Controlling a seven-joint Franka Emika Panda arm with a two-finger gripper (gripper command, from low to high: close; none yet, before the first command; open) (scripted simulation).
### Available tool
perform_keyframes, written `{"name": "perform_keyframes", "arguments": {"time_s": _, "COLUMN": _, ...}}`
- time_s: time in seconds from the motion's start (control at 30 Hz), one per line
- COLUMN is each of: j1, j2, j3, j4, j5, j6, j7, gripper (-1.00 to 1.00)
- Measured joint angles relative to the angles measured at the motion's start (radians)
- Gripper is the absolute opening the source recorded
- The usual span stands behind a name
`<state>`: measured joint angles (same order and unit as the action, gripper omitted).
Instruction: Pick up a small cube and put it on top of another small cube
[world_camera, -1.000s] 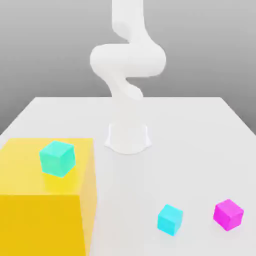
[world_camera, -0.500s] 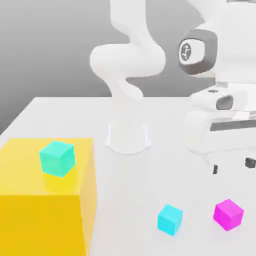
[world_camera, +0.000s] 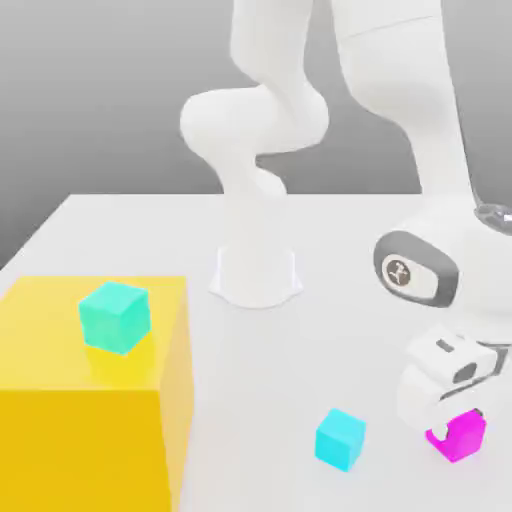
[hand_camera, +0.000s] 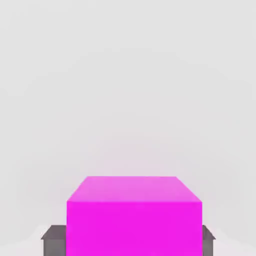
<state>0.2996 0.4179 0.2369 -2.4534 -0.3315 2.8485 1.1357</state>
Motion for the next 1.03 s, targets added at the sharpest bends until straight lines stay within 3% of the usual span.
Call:
{"name": "perform_keyframes", "arguments": {"time_s": 0.07, "j1": 0.006, "j2": 0.009, "j3": -0.007, "j4": 0.002, "j5": -0.006, "j6": 0.006, "j7": 0.004, "gripper": -1.0}}
{"name": "perform_keyframes", "arguments": {"time_s": 0.23, "j1": -0.068, "j2": -0.148, "j3": 0.086, "j4": -0.037, "j5": 0.111, "j6": -0.109, "j7": -0.085, "gripper": -1.0}}
{"name": "perform_keyframes", "arguments": {"time_s": 0.47, "j1": -0.257, "j2": -0.396, "j3": 0.003, "j4": -0.186, "j5": 0.303, "j6": -0.191, "j7": -0.295, "gripper": -1.0}}
{"name": "perform_keyframes", "arguments": {"time_s": 0.67, "j1": -0.268, "j2": -0.247, "j3": -0.031, "j4": -0.198, "j5": 0.22, "j6": -0.031, "j7": -0.245, "gripper": -1.0}}
{"name": "perform_keyframes", "arguments": {"time_s": 0.7, "j1": -0.264, "j2": -0.229, "j3": -0.038, "j4": -0.197, "j5": 0.207, "j6": -0.014, "j7": -0.236, "gripper": 1.0}}
{"name": "perform_keyframes", "arguments": {"time_s": 0.9, "j1": -0.261, "j2": -0.219, "j3": -0.042, "j4": -0.196, "j5": 0.201, "j6": -0.006, "j7": -0.232, "gripper": 1.0}}
{"name": "perform_keyframes", "arguments": {"time_s": 1.03, "j1": -0.271, "j2": -0.324, "j3": -0.016, "j4": -0.203, "j5": 0.275, "j6": -0.101, "j7": -0.285, "gripper": 1.0}}
